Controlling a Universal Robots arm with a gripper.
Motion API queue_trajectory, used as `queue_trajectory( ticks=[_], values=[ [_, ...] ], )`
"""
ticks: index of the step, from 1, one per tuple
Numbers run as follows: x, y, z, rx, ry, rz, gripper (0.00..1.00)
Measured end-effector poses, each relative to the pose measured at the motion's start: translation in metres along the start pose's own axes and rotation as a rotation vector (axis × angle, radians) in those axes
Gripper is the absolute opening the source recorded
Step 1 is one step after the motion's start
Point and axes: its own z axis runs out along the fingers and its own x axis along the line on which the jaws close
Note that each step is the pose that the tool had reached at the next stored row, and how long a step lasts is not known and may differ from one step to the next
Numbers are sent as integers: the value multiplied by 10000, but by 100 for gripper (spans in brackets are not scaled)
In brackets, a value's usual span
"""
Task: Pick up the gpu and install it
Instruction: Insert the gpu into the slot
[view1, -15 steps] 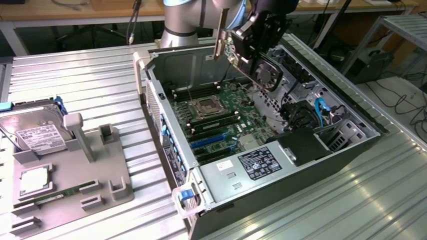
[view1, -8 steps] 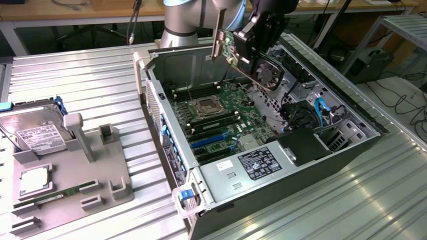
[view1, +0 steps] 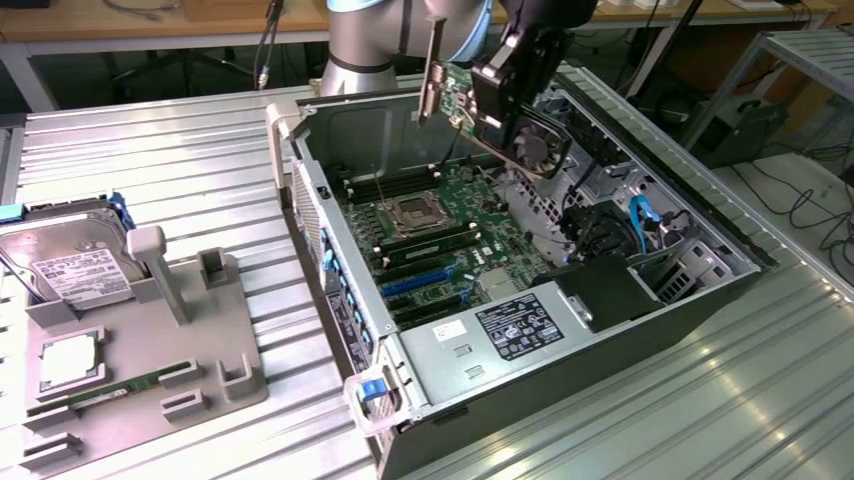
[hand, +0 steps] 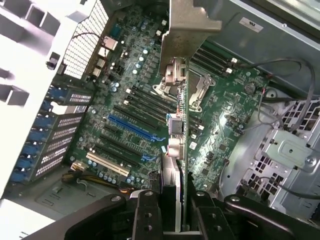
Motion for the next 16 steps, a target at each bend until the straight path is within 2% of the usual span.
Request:
queue_trajectory(
  ticks=[12, 16],
  values=[
    [0, 0, 1, -26, -10, -1161, 28],
    [0, 0, 1, -38, -14, -1706, 28]
  ],
)
